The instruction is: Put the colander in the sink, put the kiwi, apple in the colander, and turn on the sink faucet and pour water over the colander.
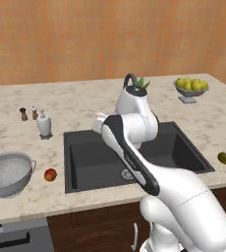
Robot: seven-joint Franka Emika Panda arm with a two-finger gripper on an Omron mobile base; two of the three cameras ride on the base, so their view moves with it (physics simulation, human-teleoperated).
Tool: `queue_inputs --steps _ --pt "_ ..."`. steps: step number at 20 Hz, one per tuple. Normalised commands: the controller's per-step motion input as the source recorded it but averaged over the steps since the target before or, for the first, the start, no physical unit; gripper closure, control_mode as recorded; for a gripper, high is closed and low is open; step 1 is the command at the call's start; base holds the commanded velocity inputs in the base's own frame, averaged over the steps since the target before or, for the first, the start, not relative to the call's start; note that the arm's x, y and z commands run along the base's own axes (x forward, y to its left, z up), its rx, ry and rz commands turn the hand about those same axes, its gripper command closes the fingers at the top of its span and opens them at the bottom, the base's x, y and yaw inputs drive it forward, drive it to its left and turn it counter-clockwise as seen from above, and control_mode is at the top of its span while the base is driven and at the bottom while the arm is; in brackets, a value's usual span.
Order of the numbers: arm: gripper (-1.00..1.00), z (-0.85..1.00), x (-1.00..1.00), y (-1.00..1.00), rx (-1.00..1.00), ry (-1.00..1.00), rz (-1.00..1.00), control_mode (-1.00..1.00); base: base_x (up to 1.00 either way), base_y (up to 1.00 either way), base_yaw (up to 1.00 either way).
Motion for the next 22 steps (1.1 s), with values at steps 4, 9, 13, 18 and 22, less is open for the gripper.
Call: queue_inputs --steps 4,9,13,18,22 --pt "-1.00 -0.13 0.03 1.00 0.00 0.00 -0.03 -1.00 0.00 0.00 0.00" --pt "-1.00 -0.10 0.16 0.95 0.02 0.01 0.02 -1.00 0.00 0.00 0.00" --pt "-1.00 -0.05 0.37 0.93 0.04 0.05 0.08 -1.00 0.00 0.00 0.00" --pt "-1.00 -0.22 0.20 0.89 0.11 0.02 0.17 -1.00 0.00 0.00 0.00" --pt "-1.00 -0.28 0.05 0.85 0.15 0.00 0.19 -1.00 0.00 0.00 0.00"
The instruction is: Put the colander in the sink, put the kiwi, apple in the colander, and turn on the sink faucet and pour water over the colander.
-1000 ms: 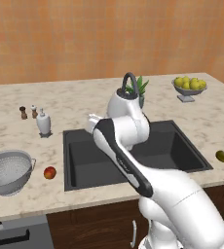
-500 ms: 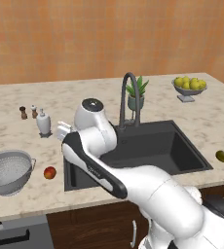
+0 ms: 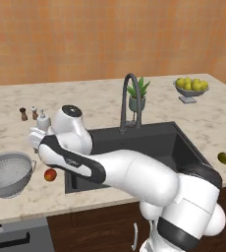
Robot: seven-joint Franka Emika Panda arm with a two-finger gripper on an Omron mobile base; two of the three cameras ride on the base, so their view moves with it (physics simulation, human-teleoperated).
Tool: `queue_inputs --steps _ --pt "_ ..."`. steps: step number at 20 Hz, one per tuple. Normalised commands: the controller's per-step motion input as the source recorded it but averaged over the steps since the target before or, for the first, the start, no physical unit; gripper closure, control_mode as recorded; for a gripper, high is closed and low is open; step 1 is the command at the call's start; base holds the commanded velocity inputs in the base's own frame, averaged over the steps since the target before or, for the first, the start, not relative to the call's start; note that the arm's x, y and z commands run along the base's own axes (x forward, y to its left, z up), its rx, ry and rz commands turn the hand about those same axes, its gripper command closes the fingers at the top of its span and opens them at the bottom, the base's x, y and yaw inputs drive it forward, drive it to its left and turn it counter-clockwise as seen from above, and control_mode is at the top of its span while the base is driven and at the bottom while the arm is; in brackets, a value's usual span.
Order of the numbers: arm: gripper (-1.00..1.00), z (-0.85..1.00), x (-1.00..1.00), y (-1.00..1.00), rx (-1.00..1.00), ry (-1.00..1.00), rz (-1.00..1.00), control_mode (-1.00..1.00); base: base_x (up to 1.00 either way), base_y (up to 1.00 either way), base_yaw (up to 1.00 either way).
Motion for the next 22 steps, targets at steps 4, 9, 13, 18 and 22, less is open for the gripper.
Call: queue_inputs --steps 4,9,13,18,22 --pt "-1.00 -0.33 0.01 0.63 0.16 0.01 0.11 -1.00 0.00 0.00 0.00" --pt "-1.00 -0.37 0.04 0.30 0.02 0.02 0.01 -1.00 0.00 0.00 0.00" --pt "-1.00 -0.27 0.08 0.19 -0.01 0.00 0.00 -1.00 0.00 0.00 0.00" --pt "-1.00 -0.28 0.13 0.14 -0.02 0.07 0.00 -1.00 0.00 0.00 0.00" --pt "-1.00 -0.33 0.19 0.07 -0.02 0.18 0.00 -1.00 0.00 0.00 0.00"
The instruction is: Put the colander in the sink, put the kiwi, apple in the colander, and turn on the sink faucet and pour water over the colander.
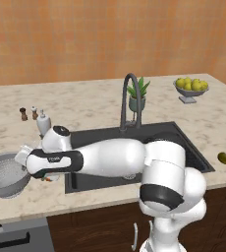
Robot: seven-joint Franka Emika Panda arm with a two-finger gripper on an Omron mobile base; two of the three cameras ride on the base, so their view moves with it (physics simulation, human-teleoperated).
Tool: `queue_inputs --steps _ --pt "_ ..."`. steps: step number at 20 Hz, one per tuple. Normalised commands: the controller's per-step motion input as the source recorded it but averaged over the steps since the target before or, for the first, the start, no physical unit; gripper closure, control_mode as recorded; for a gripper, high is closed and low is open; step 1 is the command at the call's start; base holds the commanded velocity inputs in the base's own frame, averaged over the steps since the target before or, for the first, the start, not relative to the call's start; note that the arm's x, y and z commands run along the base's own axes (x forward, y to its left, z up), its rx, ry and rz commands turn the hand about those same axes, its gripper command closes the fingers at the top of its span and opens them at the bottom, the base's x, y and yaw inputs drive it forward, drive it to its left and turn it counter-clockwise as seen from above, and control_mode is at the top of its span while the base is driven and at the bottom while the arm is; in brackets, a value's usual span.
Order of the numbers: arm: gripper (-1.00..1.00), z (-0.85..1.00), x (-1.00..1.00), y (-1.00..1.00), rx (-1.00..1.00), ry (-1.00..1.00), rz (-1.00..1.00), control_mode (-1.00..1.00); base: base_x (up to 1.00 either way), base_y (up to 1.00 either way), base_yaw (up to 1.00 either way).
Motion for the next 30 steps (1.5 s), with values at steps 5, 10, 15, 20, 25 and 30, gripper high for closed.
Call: queue_inputs --steps 5,10,15,20,25,30 --pt "-1.00 -0.24 0.26 0.09 -0.06 0.12 0.00 -1.00 0.00 0.00 0.00" --pt "-1.00 -0.12 0.28 0.24 -0.14 0.03 0.00 -1.00 0.00 0.00 0.00" --pt "-1.00 -0.03 0.20 0.30 -0.15 0.00 0.00 -1.00 0.00 0.00 0.00" --pt "-1.00 -0.03 0.10 0.31 -0.07 0.00 0.00 -1.00 0.00 0.00 0.00" --pt "-1.00 -0.18 0.00 0.20 0.00 0.00 0.00 -1.00 0.00 0.00 0.00" --pt "1.00 -0.32 0.00 0.08 0.00 -0.08 0.00 -1.00 0.00 0.00 0.00"
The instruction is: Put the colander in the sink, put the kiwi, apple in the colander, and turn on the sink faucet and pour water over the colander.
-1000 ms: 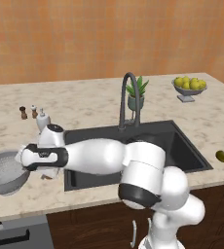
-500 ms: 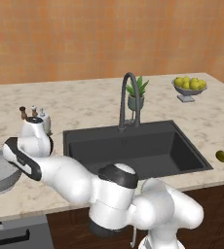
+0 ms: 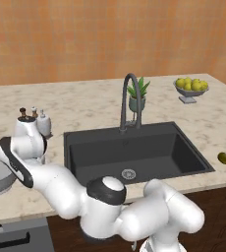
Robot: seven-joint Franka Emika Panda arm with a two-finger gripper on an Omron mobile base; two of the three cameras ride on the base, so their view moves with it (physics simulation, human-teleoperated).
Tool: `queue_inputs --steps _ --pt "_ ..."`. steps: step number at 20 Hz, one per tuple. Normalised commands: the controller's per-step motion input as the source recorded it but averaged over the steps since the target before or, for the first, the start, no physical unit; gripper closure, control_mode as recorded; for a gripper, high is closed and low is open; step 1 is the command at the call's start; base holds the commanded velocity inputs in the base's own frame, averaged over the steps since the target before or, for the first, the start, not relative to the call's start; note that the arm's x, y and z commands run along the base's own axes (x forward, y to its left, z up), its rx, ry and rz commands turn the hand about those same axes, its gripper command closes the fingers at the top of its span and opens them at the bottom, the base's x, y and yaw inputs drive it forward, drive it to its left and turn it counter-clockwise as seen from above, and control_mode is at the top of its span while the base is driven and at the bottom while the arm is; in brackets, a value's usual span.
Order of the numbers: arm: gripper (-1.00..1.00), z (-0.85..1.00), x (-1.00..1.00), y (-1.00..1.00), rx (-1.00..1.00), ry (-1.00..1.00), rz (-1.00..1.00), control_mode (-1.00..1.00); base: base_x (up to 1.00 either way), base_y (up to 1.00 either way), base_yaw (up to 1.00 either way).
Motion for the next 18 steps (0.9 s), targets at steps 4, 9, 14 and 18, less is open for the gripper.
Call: queue_inputs --steps 4,9,14,18 --pt "1.00 -0.33 -0.06 0.02 0.01 -0.23 0.00 -1.00 0.00 0.00 0.00" --pt "1.00 -0.14 -0.10 -0.05 0.19 -0.27 0.00 -1.00 0.00 0.00 0.00" --pt "1.00 0.03 -0.15 -0.16 0.39 -0.21 0.00 -1.00 0.00 0.00 0.00" --pt "1.00 0.31 -0.29 -0.30 0.42 -0.12 0.00 -1.00 0.00 0.00 0.00"
